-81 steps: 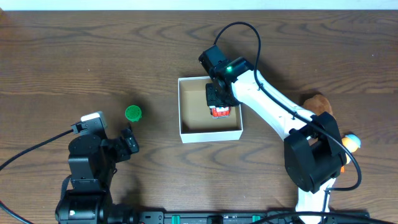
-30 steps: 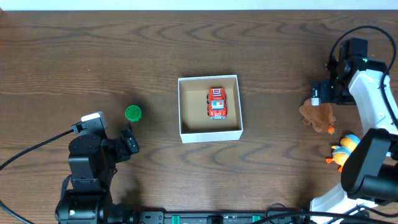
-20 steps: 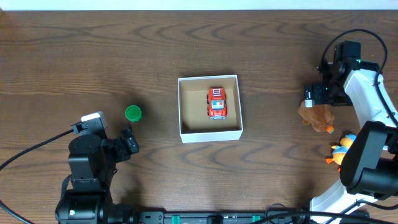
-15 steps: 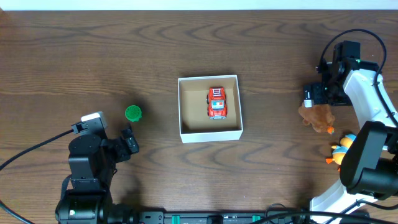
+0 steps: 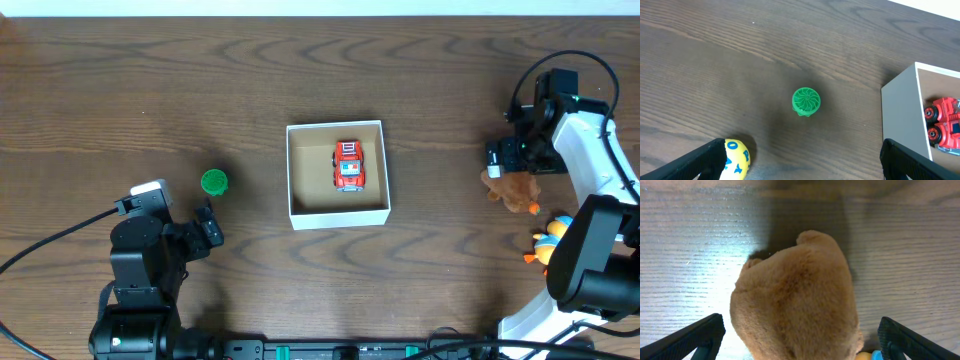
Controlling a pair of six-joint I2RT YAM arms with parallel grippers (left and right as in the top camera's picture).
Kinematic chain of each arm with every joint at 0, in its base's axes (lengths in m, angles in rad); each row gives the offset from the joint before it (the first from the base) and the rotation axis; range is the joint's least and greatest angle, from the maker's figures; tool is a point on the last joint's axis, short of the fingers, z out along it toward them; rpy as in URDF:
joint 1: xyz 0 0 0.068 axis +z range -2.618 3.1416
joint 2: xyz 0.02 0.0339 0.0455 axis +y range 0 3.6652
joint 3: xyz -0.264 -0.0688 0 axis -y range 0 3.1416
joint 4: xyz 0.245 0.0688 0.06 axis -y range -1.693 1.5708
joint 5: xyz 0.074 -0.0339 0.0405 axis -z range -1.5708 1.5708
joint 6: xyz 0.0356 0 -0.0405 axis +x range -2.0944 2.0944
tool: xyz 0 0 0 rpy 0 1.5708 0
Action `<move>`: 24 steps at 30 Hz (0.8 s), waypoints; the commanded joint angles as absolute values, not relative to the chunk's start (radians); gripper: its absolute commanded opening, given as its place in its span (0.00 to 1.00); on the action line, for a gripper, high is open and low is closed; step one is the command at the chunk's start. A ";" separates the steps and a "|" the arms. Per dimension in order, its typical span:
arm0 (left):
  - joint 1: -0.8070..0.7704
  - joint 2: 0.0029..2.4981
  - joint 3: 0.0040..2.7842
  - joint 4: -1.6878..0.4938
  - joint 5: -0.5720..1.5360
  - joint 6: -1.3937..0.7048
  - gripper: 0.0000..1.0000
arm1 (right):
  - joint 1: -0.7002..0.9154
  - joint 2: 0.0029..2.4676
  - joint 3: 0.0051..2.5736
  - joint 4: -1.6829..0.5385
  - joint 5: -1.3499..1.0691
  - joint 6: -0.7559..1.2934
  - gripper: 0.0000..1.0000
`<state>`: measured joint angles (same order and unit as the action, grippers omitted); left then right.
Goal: Pack container
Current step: 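Move right gripper to the brown teddy bear and grasp it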
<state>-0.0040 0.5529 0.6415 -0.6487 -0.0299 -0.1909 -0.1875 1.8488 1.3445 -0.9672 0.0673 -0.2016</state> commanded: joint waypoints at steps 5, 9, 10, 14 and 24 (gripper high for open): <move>-0.008 0.554 0.665 -0.652 -0.035 -0.200 0.98 | -0.176 1.859 1.298 -0.957 0.048 -0.218 0.92; -0.008 0.554 0.665 -0.652 -0.035 -0.200 0.98 | -0.176 1.859 1.280 -0.953 0.047 -0.212 0.67; -0.008 0.554 0.665 -0.652 -0.035 -0.200 0.98 | -0.176 1.859 1.280 -0.953 0.047 -0.205 0.64; -0.008 0.554 0.665 -0.652 -0.035 -0.200 0.98 | -0.176 1.859 1.280 -0.953 0.047 -0.194 0.44; -0.008 0.554 0.665 -0.651 -0.035 -0.200 0.98 | -0.141 1.851 1.365 -1.021 0.047 -0.052 0.01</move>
<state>-0.0040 0.5529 0.6415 -0.6491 -0.0299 -0.1909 -0.1818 1.8488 1.3067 -0.9947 0.0696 -0.1162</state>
